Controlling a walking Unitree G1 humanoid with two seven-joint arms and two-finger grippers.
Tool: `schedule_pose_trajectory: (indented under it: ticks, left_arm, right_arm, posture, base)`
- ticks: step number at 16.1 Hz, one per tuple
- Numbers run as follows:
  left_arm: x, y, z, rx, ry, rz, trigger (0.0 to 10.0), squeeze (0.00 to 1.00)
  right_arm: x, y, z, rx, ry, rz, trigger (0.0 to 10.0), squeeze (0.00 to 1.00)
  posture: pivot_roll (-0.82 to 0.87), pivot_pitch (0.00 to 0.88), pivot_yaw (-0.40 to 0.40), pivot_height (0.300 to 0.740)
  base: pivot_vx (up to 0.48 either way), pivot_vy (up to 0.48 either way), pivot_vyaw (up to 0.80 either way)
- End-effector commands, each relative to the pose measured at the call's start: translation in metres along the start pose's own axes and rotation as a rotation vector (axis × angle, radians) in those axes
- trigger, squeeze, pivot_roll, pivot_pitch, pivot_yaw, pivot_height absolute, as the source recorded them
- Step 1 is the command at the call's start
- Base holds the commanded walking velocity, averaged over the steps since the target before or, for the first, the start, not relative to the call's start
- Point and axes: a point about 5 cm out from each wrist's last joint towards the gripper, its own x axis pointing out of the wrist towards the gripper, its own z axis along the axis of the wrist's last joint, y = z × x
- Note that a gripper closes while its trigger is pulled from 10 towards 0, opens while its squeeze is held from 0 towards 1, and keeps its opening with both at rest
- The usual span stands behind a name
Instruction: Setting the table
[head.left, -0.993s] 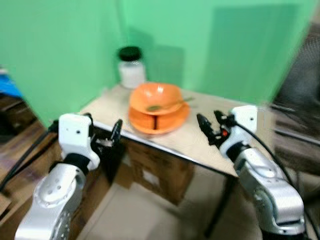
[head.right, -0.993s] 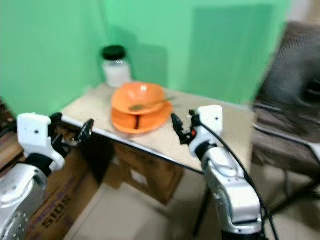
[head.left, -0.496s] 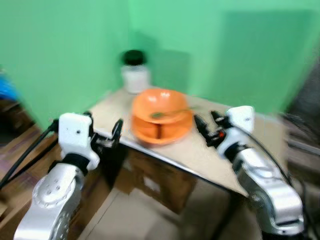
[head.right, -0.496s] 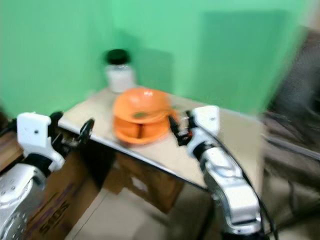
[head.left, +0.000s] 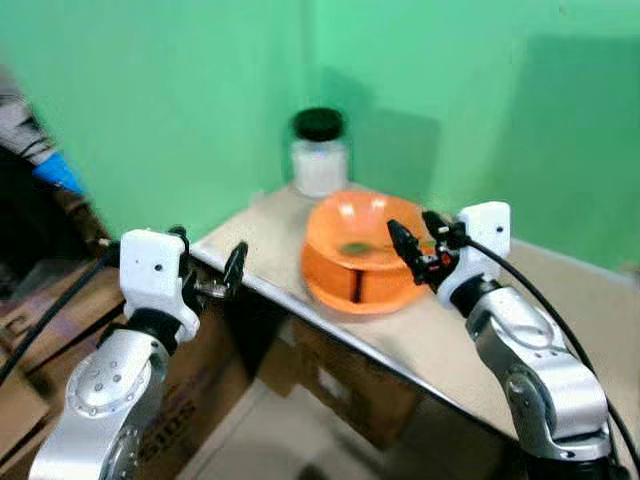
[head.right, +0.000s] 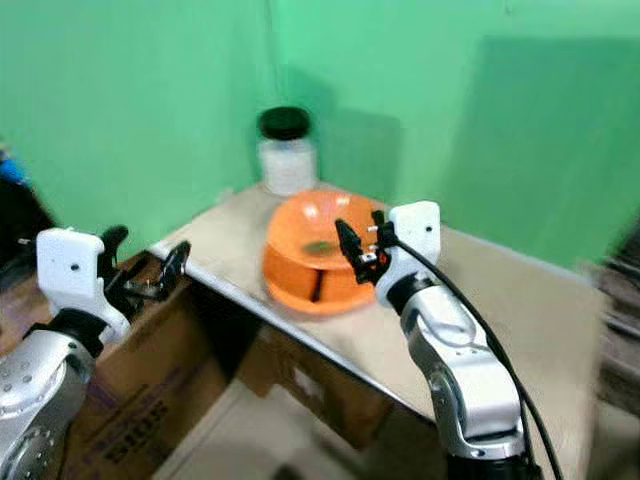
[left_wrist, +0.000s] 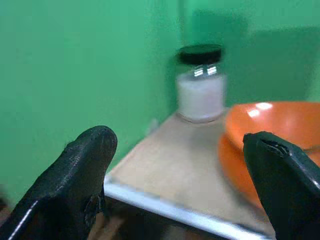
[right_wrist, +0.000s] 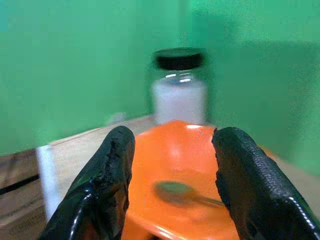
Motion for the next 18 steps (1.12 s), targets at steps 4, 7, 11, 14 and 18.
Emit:
schedule_pose_trajectory:
  ticks: [4,7,11,14,18]
  left_arm:
    - [0.000,0.000,-0.002,0.015,0.012,-0.017,10.0,0.00]
    - [0.002,-0.001,-0.003,0.047,0.013,-0.121,10.0,0.00]
    - [0.002,0.005,-0.006,0.114,0.049,-0.206,10.0,0.00]
    - [-0.001,0.004,-0.007,0.140,0.074,-0.391,10.0,0.00]
    - [-0.002,0.004,-0.010,0.165,0.104,-0.473,10.0,0.00]
  right_arm:
    - [0.007,-0.001,0.013,-0.063,-0.005,0.110,10.0,1.00]
    - [0.019,-0.014,0.019,-0.182,0.146,0.225,10.0,1.00]
    - [0.038,-0.030,0.027,-0.241,0.289,0.309,10.0,1.00]
    - [0.061,-0.045,0.038,-0.327,0.418,0.345,10.0,1.00]
    - [0.073,-0.059,0.039,-0.408,0.540,0.373,10.0,1.00]
  posture:
    - [0.00,0.000,0.037,0.740]
    - [-0.01,0.000,0.038,0.740]
    - [-0.03,0.000,0.040,0.740]
    - [-0.04,0.000,0.040,0.740]
    - [-0.05,0.000,0.046,0.740]
  base:
    - [0.296,0.000,0.00]
    - [0.095,0.000,0.00]
    - [0.000,0.000,0.00]
    - [0.000,0.000,0.00]
    - [0.000,0.000,0.00]
